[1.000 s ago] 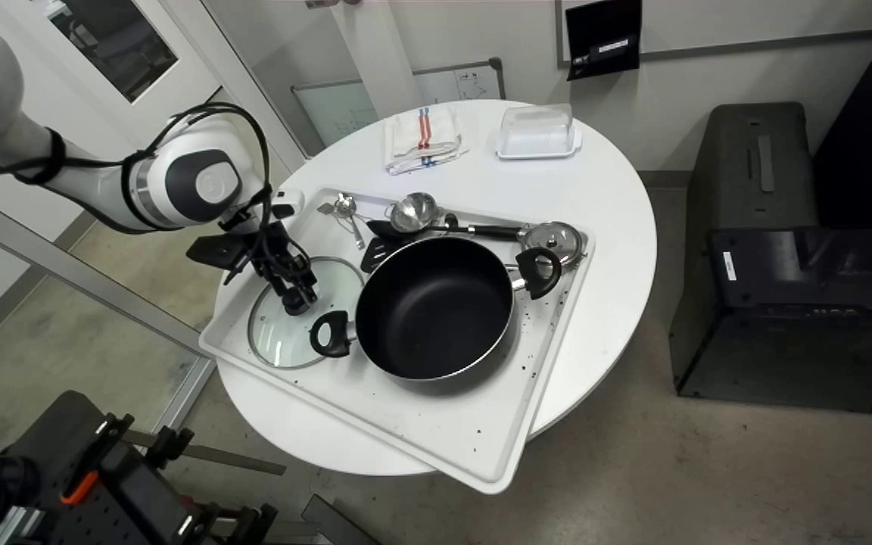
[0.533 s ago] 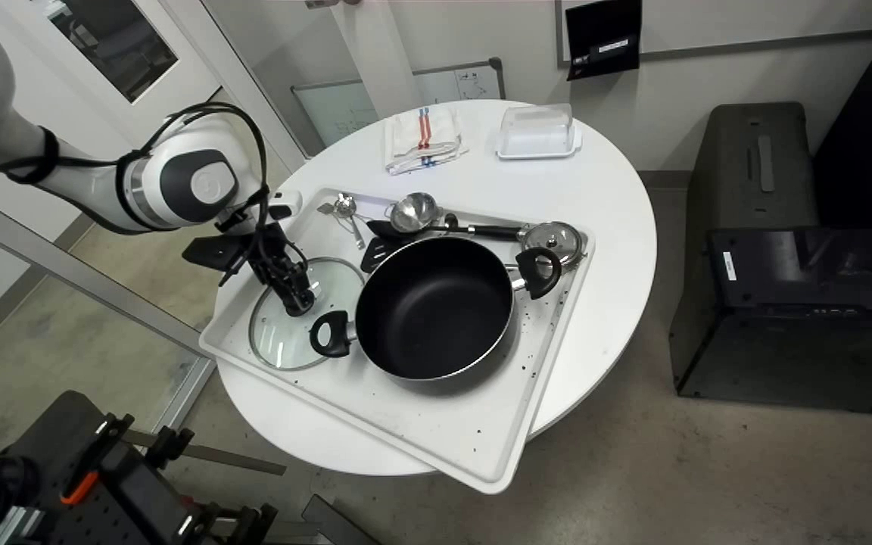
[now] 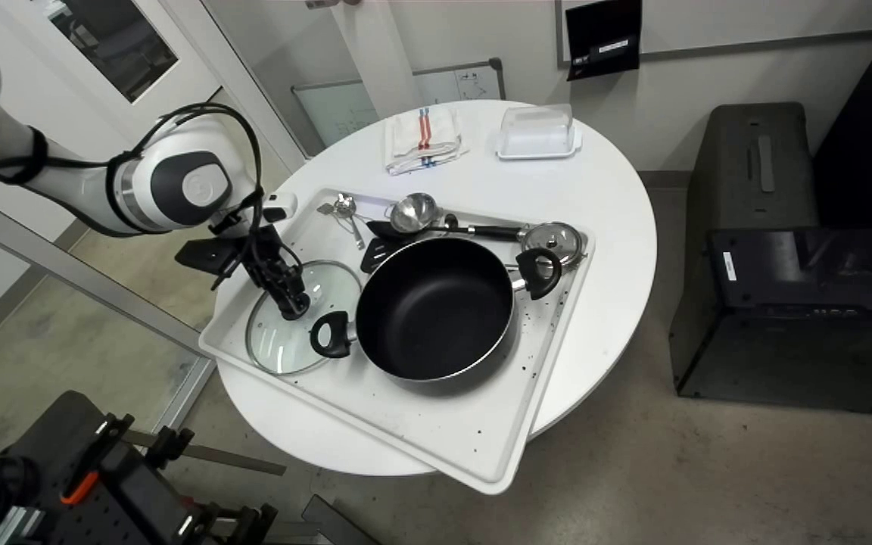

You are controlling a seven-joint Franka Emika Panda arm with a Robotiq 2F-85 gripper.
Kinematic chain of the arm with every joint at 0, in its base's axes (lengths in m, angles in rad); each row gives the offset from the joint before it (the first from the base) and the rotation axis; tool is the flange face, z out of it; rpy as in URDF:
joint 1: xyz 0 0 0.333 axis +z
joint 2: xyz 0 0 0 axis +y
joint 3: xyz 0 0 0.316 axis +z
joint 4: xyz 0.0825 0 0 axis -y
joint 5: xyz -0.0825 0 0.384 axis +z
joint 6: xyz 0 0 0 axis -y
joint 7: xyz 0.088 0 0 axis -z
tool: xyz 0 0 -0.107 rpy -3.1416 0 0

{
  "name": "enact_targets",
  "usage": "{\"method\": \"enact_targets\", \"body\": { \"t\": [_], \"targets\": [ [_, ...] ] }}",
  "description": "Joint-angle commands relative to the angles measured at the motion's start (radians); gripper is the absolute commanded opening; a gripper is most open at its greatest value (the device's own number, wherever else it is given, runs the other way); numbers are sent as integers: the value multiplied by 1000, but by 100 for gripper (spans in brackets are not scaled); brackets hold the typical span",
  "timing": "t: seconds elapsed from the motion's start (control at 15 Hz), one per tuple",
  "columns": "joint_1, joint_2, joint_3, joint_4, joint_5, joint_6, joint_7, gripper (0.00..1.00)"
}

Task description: Put the glass lid on the black pot

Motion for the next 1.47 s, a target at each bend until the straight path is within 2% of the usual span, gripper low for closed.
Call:
{"method": "enact_targets", "body": {
  "t": [0.0, 0.67, 1.0, 1.4],
  "targets": [
    [17, -123, -7, -119, 22, 32, -23, 27],
    [17, -379, 32, -248, 61, 2, -10, 27],
    [2, -446, 22, -220, 91, -71, 11, 27],
    [-61, -464, -25, -164, 118, -138, 33, 27]
  ]
}}
